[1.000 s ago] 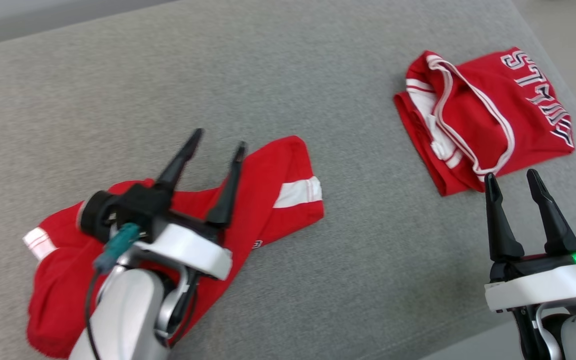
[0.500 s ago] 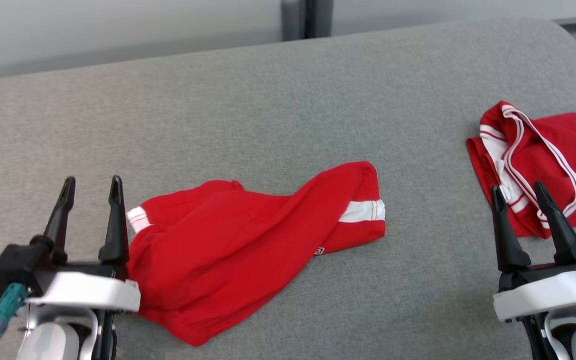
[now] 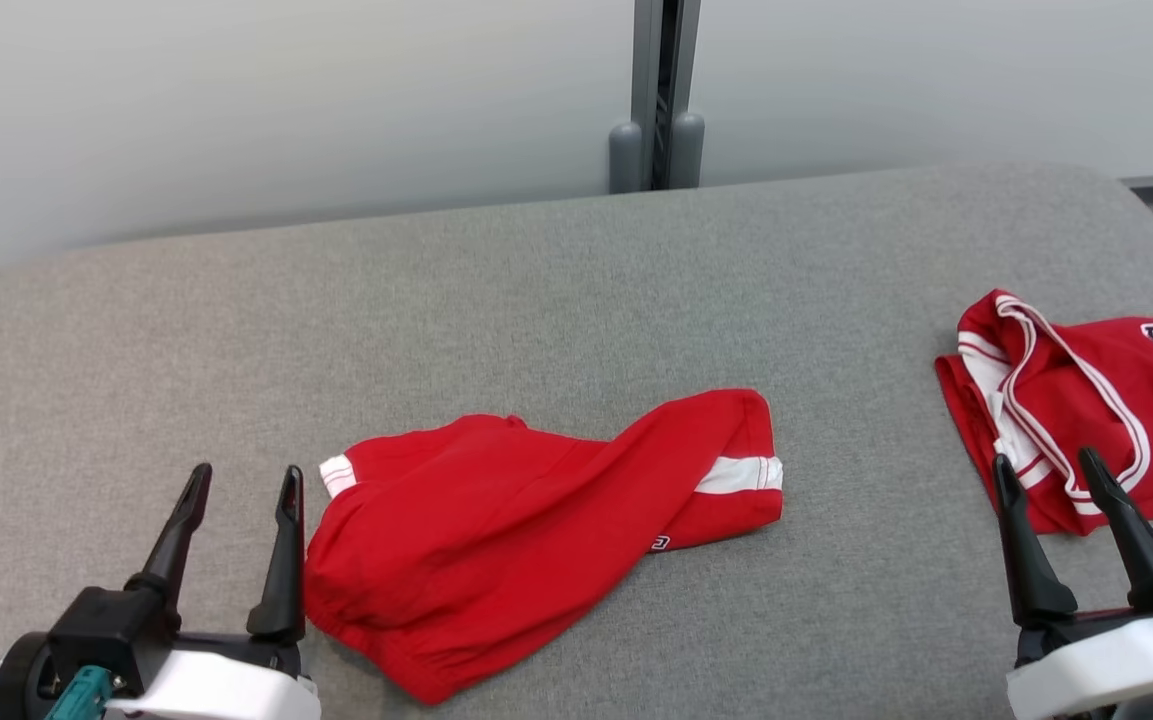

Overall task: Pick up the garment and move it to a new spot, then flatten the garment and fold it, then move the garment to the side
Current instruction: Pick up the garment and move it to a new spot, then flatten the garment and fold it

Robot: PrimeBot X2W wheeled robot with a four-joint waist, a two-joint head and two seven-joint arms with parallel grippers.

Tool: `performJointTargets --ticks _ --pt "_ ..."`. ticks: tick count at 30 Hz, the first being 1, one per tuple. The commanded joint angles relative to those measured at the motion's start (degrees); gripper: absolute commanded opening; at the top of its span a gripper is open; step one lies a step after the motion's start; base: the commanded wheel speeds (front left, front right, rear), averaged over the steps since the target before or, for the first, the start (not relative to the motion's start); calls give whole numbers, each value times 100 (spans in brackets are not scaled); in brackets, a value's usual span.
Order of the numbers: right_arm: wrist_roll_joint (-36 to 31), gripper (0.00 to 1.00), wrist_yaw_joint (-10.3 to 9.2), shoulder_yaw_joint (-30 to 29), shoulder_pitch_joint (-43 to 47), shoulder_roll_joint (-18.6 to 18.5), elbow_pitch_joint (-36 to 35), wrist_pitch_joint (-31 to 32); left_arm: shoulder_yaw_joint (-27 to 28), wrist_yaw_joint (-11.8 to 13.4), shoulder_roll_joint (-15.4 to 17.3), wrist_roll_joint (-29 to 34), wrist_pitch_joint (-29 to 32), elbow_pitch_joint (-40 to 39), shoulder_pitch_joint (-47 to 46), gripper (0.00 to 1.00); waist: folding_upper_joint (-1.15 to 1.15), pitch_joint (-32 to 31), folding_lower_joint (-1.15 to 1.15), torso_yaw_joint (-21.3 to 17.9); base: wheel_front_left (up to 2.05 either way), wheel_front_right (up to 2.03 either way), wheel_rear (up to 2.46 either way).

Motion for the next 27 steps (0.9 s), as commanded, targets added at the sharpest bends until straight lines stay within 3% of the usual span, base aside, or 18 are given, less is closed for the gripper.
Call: performJointTargets --ticks 1,9,27 --pt "-8 100 -4 -34 134 -17 -92 56 -26 32 36 41 50 -84 105 100 0 -173 0 8 0 0 0" --pt "-17 100 -4 -70 536 43 -452 244 -90 148 16 -17 256 -260 400 100 0 -470 0 -5 0 0 0" --pt "19 100 -4 -109 608 98 -605 268 -150 326 21 8 445 -536 485 100 0 -442 0 27 0 0 0"
